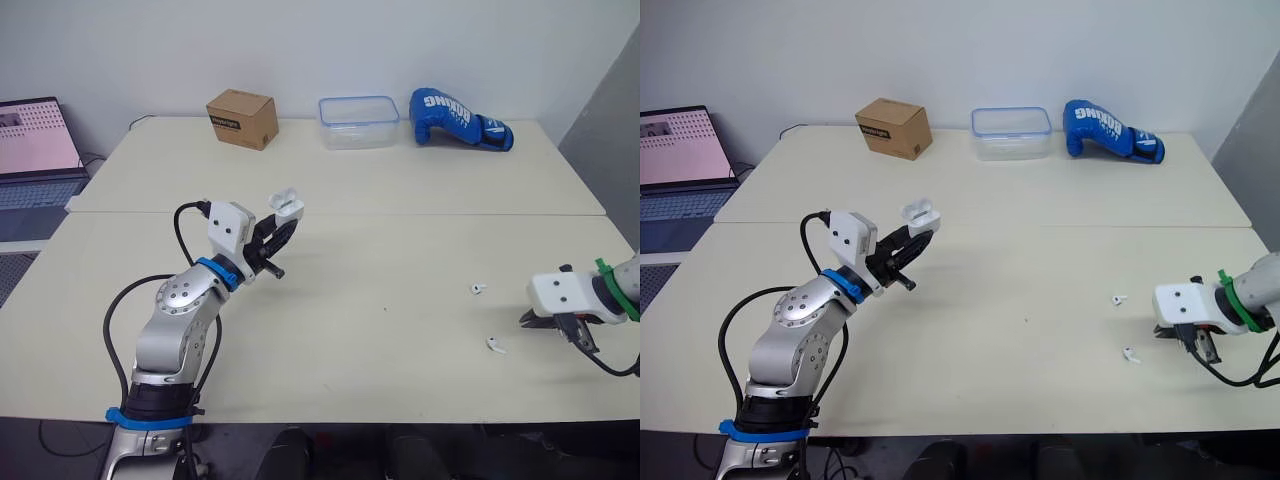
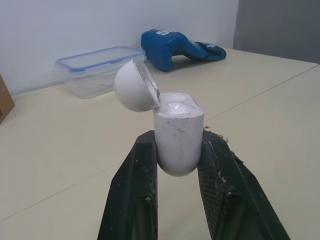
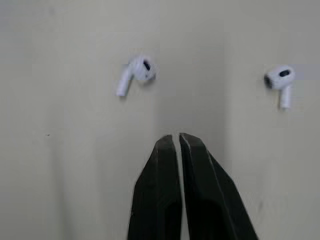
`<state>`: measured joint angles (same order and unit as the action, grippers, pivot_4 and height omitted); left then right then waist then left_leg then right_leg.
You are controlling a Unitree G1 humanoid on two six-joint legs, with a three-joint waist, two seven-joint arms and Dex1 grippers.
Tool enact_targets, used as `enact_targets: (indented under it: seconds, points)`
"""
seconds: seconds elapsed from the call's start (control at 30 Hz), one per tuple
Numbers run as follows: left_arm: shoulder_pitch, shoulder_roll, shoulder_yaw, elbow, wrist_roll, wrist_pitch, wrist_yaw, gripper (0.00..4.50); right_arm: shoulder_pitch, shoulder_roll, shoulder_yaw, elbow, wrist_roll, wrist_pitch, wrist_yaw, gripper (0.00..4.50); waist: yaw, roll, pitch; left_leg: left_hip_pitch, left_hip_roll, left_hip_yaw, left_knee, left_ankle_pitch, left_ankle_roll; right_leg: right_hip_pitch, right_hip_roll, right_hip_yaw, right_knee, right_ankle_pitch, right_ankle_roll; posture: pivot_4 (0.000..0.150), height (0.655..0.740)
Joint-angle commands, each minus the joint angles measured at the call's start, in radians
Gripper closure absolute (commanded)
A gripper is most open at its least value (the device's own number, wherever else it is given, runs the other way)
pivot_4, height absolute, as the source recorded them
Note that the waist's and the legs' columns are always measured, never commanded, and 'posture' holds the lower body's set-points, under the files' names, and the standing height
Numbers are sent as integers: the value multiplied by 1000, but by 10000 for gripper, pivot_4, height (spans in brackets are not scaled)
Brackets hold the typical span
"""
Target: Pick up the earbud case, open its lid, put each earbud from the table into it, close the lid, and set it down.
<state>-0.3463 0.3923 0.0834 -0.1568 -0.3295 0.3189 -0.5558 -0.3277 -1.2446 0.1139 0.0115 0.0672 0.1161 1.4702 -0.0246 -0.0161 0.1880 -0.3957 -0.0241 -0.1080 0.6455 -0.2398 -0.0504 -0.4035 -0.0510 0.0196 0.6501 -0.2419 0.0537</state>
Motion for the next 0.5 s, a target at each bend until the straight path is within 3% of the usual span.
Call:
enact_targets:
  seconds: [0.03,0.3,0.5]
  points:
    - [3,6,12,-48,-3,-20,5,37782,45,-36,-69,-116,79,151,15,31929,2,0,0,0,0,0,0,0,0,0,0,0,0,0,0,1500,7400]
    - [11,1,8,-57,-4,-17,10,37782,175,-49,-107,-417,135,516,-112,3305,2,0,0,0,0,0,1,0,0,0,0,0,1,0,0,1500,7400]
    - [9,-1,4,-58,-5,-17,9,37782,190,-29,-74,-436,88,603,-235,3305,2,0,0,0,0,1,0,0,0,0,0,0,0,0,0,1500,7400]
